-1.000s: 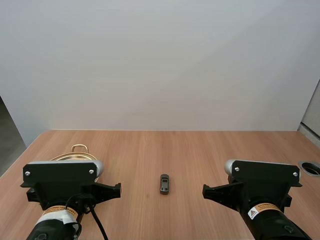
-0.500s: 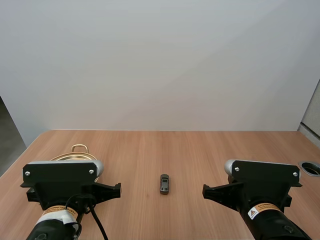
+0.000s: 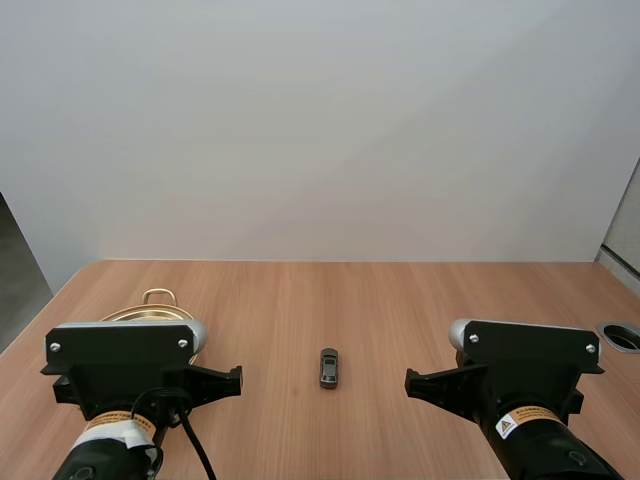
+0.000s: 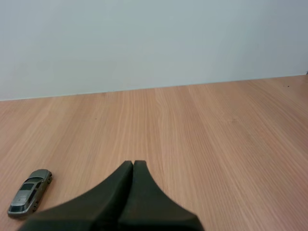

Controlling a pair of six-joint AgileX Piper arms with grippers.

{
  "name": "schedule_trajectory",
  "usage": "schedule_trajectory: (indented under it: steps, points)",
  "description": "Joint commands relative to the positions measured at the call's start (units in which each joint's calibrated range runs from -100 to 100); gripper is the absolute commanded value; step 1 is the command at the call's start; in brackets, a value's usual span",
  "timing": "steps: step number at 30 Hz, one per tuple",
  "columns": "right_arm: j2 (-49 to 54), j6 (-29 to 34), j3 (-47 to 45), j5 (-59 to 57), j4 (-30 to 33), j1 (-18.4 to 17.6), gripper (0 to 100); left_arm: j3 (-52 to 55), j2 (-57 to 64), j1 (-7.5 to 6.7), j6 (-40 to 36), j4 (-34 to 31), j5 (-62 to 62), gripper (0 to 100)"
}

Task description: Open the pot, put the car inside, and close it

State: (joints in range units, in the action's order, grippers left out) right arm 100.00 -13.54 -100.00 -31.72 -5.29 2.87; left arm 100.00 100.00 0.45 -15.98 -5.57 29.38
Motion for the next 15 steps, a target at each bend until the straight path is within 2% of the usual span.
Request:
schedule_trajectory:
  steps: [1, 15]
  points:
    - [0.0, 0.0, 0.0, 0.1, 0.0, 0.0, 0, 0.0, 0.0, 0.01, 0.0, 0.0, 0.0, 0]
    - [0.0, 0.0, 0.0, 0.1, 0.0, 0.0, 0, 0.0, 0.0, 0.01, 0.0, 0.2, 0.0, 0]
